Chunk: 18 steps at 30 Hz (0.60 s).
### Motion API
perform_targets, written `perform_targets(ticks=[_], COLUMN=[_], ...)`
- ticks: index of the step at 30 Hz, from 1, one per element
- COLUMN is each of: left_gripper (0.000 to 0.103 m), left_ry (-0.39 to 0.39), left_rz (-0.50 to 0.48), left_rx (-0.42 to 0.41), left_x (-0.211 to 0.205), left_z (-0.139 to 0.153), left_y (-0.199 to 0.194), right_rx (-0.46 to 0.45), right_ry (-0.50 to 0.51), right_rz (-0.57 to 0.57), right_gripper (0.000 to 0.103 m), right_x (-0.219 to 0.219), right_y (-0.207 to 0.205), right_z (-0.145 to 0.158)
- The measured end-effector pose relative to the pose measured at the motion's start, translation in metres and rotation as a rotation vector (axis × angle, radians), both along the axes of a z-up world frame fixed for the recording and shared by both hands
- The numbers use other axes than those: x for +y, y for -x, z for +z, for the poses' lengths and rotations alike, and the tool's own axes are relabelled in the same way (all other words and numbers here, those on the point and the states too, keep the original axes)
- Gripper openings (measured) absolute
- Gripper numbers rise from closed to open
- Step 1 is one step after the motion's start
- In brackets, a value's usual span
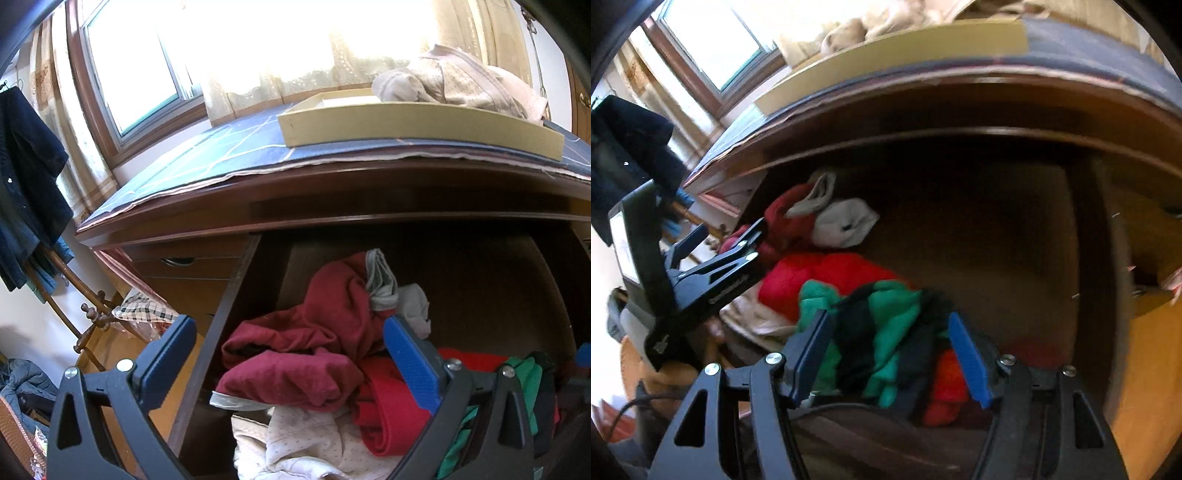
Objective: Take underwear out of drawer
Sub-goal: 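Reach the right gripper into the drawer and grasp the green-black garment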
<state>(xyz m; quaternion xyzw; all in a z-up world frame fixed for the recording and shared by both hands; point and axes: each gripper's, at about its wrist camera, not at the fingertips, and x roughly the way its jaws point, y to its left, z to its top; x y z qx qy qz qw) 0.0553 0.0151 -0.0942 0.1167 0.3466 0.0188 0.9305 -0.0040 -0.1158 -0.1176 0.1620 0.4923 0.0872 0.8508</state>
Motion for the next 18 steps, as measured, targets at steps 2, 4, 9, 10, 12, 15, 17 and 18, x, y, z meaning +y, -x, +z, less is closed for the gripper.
perform_targets(ticks=[2,4,9,10,12,15,17,18], left_gripper=[0.103,0.103,0.103,0.103,0.103,0.103,0.103,0.103], left_ry=[0.001,0.001,0.004,0.004,0.005,0.005,0.005,0.005], left_rz=[0.0,0.0,-0.003,-0.003,-0.003,-0.002,-0.004,-0.003], left_rx=[0.0,0.001,-0.003,-0.003,-0.004,-0.003,-0.005,-0.005], left_x=[0.0,0.0,0.001,0.001,0.001,0.001,0.001,0.001], left_z=[0.0,0.0,0.001,0.001,0.001,0.001,0.001,0.001], left_y=[0.0,0.0,0.0,0.0,0.0,0.0,0.0,0.0], right_rx=[0.033,0.076,0.156,0.172,0.195,0.249,0.277,0.288], right_ry=[-0.016,-0.005,0.026,0.041,0.063,0.068,0.094,0.111], right_rz=[0.035,0.053,0.073,0.07,0.072,0.088,0.1,0.106], right_gripper=[0.068,0.068,0.068,0.068,0.068,0.079,0.081,0.084], right_x=[0.009,0.02,0.035,0.037,0.041,0.048,0.054,0.058], right_y=[-0.004,-0.011,-0.027,-0.029,-0.035,-0.045,-0.05,-0.053], right_z=[-0.005,-0.012,-0.029,-0.032,-0.036,-0.044,-0.048,-0.05])
